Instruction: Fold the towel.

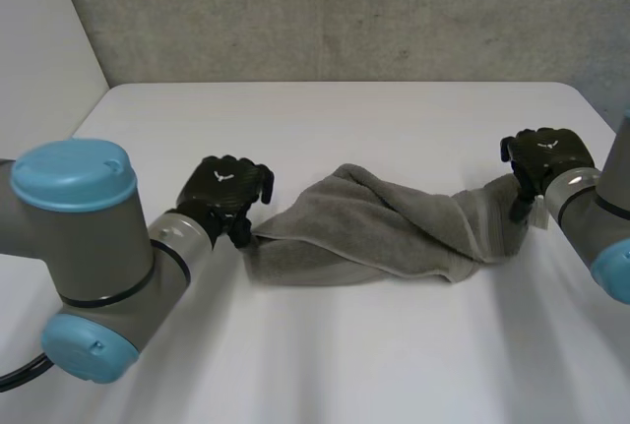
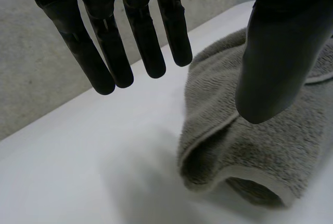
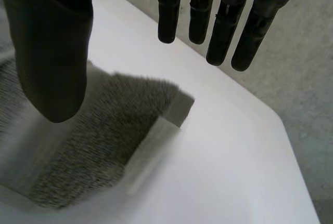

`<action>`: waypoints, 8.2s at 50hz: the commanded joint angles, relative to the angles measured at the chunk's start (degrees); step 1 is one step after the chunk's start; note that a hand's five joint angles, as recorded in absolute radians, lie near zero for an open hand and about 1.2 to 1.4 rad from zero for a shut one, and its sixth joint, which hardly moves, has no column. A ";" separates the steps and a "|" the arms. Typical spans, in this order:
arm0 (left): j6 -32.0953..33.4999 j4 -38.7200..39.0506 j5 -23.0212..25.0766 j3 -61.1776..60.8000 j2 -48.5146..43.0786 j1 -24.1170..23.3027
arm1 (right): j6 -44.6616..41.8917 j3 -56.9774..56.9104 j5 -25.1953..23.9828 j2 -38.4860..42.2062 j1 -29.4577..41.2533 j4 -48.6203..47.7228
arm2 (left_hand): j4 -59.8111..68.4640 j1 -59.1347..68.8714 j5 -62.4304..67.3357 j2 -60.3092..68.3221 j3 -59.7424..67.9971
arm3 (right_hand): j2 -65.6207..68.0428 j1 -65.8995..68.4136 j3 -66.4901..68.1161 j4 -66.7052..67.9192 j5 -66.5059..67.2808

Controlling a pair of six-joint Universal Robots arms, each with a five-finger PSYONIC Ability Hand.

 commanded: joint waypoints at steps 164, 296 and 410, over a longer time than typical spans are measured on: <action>21.29 19.45 9.21 -14.74 2.15 9.18 | -16.50 18.04 -11.25 -11.53 -0.65 -2.60 | -5.63 -5.19 -14.43 -5.40 -4.98 | 55.69 55.61 55.81 56.03 57.77; 7.49 8.37 4.99 11.98 -4.00 14.98 | -16.59 -7.82 -7.73 -0.37 3.83 -6.56 | 35.06 35.49 26.25 35.28 35.71 | 55.69 55.61 55.81 56.03 57.77; 4.95 17.51 8.86 -16.84 8.30 12.96 | -11.76 17.95 -8.34 -6.69 -4.51 -4.44 | -34.06 -33.62 -42.86 -33.83 -33.41 | 6.29 6.21 6.40 6.62 8.37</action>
